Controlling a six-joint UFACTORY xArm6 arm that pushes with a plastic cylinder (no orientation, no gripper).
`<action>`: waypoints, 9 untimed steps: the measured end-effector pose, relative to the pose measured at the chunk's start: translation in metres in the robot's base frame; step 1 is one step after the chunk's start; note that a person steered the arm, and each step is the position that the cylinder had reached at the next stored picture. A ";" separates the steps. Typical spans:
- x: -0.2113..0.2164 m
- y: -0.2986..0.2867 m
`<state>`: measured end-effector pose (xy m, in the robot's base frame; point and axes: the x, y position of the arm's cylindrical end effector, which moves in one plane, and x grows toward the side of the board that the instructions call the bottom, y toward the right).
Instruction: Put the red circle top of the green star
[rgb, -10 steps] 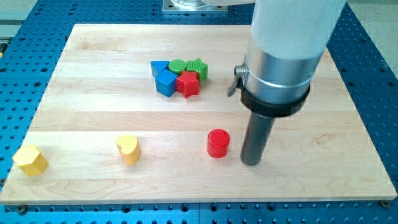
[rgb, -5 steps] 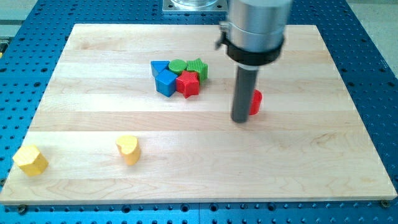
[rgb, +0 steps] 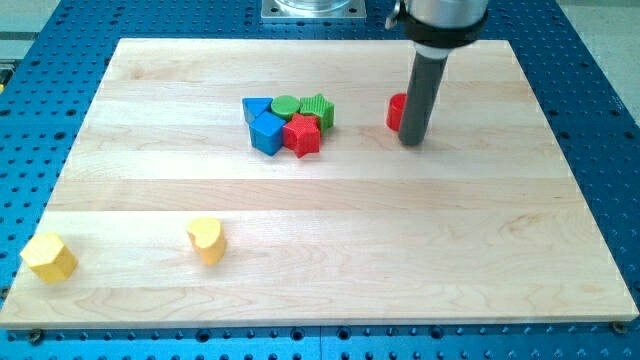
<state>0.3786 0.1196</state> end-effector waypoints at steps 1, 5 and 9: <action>-0.038 0.002; -0.075 -0.049; -0.073 -0.097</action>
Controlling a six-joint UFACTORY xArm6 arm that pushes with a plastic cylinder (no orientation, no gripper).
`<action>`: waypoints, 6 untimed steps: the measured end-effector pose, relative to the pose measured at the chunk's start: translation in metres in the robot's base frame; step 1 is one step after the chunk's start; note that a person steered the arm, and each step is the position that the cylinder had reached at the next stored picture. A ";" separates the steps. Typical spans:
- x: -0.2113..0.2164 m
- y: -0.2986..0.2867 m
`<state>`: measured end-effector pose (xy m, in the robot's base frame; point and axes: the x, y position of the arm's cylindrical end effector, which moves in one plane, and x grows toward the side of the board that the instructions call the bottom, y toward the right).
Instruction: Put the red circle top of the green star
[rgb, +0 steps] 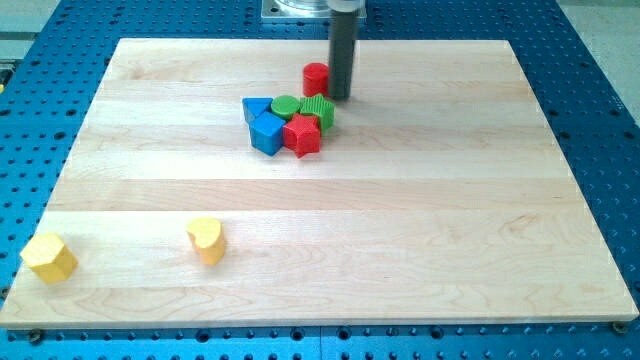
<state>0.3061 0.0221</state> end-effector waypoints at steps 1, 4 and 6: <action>-0.056 0.036; -0.028 -0.041; -0.035 -0.074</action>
<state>0.2714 -0.0515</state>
